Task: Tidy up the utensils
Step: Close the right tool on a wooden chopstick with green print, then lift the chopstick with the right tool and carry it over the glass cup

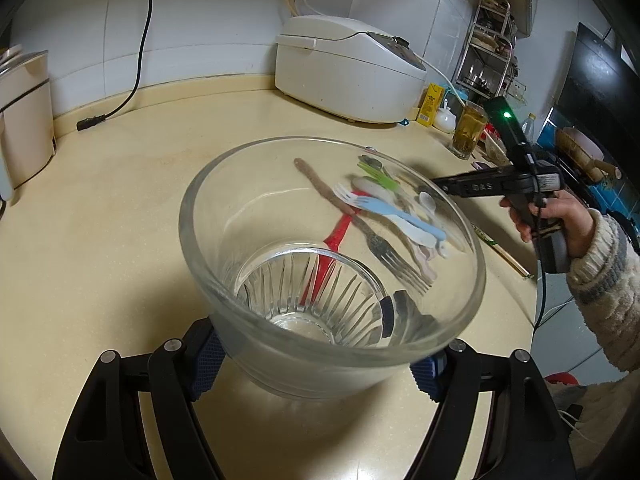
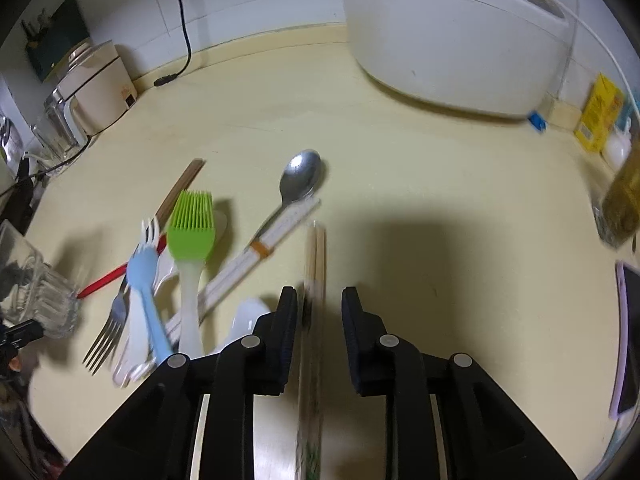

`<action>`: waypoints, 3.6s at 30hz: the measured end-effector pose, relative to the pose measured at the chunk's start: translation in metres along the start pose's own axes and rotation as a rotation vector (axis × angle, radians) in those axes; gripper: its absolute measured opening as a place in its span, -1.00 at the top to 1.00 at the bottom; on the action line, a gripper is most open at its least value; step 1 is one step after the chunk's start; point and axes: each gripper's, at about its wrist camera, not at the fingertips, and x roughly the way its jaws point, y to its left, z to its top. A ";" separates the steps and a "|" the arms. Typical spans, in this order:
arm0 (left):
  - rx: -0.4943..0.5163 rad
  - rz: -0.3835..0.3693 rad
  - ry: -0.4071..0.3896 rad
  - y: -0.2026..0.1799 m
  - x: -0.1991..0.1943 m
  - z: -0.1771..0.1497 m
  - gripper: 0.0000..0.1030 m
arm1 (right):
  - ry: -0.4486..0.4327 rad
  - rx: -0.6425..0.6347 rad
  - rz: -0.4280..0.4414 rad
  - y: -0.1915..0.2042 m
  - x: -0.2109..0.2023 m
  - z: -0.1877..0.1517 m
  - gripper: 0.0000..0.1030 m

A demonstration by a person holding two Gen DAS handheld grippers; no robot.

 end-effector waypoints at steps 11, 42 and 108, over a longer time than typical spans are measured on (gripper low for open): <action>-0.014 -0.007 0.004 0.001 0.001 0.000 -0.56 | -0.080 -0.052 -0.088 0.020 0.011 0.002 0.49; -0.036 -0.016 0.010 0.004 0.002 -0.002 -0.57 | -0.106 -0.059 -0.103 0.023 0.007 -0.003 0.64; -0.037 -0.017 0.011 0.005 0.002 -0.002 -0.58 | -0.557 0.045 0.317 0.034 -0.185 0.003 0.86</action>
